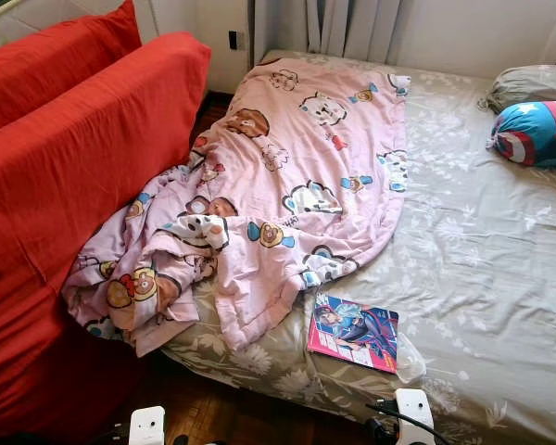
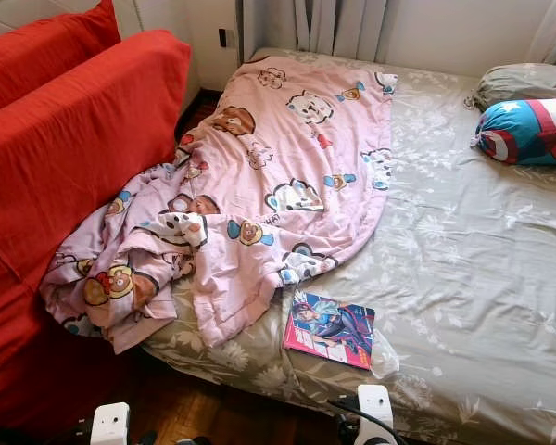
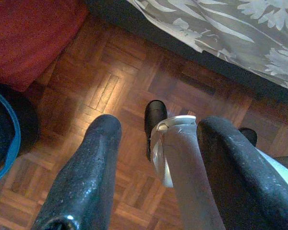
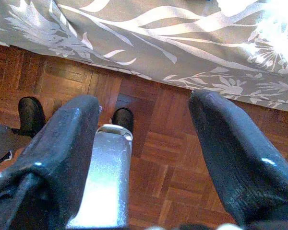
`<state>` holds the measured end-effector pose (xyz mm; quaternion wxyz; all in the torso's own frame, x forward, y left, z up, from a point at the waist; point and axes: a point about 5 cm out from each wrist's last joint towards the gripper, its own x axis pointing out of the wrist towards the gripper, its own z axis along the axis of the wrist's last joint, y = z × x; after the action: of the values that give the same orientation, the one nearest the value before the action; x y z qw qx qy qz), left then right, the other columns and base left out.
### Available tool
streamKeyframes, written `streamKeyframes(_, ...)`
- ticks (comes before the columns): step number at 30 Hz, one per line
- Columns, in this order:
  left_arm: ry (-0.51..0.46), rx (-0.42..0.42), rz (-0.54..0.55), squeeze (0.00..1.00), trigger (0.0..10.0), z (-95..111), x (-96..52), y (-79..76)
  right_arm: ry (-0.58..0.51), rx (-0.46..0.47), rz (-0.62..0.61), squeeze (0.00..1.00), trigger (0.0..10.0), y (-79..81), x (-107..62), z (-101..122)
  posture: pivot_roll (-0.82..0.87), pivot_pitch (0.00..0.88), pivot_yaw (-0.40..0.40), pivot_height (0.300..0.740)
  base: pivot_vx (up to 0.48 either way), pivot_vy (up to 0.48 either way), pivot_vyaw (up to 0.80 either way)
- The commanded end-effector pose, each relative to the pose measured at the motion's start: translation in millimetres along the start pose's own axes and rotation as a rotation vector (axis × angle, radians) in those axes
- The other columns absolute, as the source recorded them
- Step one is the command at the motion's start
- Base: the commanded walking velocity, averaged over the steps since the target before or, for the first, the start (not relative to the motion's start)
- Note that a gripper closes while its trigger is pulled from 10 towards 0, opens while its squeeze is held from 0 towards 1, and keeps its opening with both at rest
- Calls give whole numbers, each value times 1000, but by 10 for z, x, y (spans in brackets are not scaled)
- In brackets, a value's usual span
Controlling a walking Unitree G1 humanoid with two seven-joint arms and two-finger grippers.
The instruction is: Clean up the room
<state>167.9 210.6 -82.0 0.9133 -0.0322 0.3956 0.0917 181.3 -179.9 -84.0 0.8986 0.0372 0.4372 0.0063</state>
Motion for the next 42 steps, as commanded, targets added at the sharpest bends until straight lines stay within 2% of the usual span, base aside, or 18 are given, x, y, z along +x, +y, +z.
streamKeyframes(1, 71, 55, -18, 0, 10000, 246, 105, 119, 2, 105, -37, 0, 10000, -185, 41, 297, 19, 0, -1, 740, 0, 0, 0)
streamKeyframes(21, 33, 44, -8, 0, 10000, 338, 123, 131, -42, 169, -43, 0, 10000, -177, 52, 379, 10, 0, 6, 740, 0, 0, 0)
streamKeyframes(28, -7, 5, -20, 0, 10000, 387, 130, 108, -68, 186, -86, 0, 10000, -209, 51, 419, 2, 0, 0, 740, 0, 0, 0)
streamKeyframes(33, -34, 16, -26, 0, 10000, 418, 130, 107, -74, 183, -97, 0, 10000, -215, 50, 427, 2, 0, 2, 740, 0, 0, 0)
streamKeyframes(38, -96, 6, -19, 0, 10000, 473, 124, 115, -134, 196, -101, 0, 10000, -215, 45, 474, 8, 0, 6, 740, 0, 0, 0)
streamKeyframes(42, -153, -9, -24, 0, 10000, 521, 116, 114, -224, 207, -140, 0, 10000, -238, 26, 544, 6, 0, 8, 740, 0, 0, 0)
